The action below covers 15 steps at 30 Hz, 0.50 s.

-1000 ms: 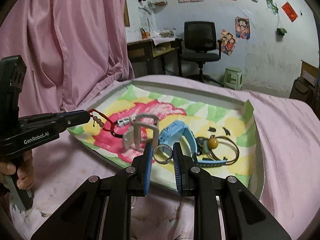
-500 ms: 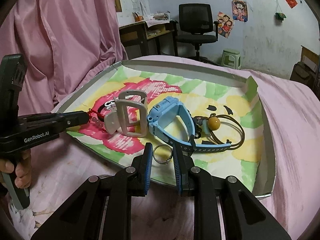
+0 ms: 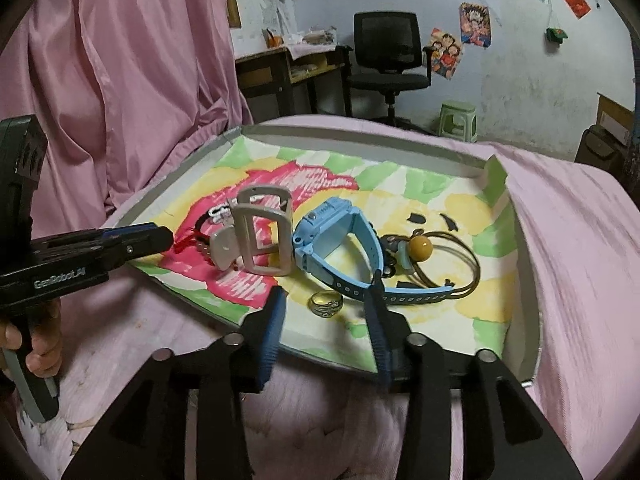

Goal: Organize jewelry
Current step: 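Withdraw both tools from the tray toward the silver key rings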

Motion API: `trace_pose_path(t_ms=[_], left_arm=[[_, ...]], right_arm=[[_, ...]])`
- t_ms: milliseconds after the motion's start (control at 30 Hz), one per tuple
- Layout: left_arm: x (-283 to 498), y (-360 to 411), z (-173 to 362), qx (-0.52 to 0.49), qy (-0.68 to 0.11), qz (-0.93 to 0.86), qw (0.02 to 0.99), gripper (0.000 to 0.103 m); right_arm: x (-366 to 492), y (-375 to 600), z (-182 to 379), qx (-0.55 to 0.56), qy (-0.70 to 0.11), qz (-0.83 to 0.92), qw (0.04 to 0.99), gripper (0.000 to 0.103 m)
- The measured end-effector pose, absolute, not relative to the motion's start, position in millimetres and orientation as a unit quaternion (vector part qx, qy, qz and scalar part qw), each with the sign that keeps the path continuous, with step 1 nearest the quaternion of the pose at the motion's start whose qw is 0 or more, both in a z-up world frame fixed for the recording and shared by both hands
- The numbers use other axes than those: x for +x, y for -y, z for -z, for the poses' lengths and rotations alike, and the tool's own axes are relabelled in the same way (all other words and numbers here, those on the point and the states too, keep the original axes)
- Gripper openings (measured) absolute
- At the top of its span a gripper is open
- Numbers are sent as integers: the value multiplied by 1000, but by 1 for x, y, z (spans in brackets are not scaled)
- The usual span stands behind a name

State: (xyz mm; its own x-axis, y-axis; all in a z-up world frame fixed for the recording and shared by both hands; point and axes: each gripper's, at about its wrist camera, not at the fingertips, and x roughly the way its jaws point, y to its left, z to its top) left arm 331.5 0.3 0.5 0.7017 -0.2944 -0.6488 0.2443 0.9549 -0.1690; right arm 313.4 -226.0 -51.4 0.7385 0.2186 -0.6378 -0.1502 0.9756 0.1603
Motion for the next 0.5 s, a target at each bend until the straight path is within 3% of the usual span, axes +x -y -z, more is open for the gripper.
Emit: trace_pose_path(t_ms=[100, 333, 500], left_arm=[[321, -5, -8, -42, -337, 149, 929, 56], [279, -13, -25, -47, -263, 133, 954, 84], [248, -13, -33, -41, -220, 122, 967, 95]], right_arm=[[301, 228, 43, 55, -321, -97, 940, 46], [263, 233, 17, 67, -238, -83, 965, 70], [234, 229, 6, 54, -194, -68, 977, 86]])
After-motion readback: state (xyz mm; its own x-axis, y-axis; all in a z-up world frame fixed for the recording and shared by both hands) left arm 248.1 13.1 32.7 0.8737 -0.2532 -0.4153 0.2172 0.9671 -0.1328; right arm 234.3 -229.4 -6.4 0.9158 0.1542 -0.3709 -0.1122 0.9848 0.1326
